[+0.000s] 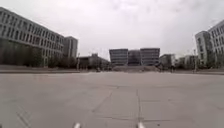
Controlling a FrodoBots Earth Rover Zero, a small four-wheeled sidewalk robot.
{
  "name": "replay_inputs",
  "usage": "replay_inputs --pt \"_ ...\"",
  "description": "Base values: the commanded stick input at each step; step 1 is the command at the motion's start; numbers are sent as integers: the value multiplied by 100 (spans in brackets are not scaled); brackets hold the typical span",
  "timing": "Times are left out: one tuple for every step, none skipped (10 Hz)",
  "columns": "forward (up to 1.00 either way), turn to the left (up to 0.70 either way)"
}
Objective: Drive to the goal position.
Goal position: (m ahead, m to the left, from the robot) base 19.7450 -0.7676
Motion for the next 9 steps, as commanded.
replay_inputs --pt "85 0" --pt "85 0" --pt "85 0" --pt "85 0" --pt "85 0" --pt "85 0" --pt "85 0" --pt "85 0" --pt "85 0"
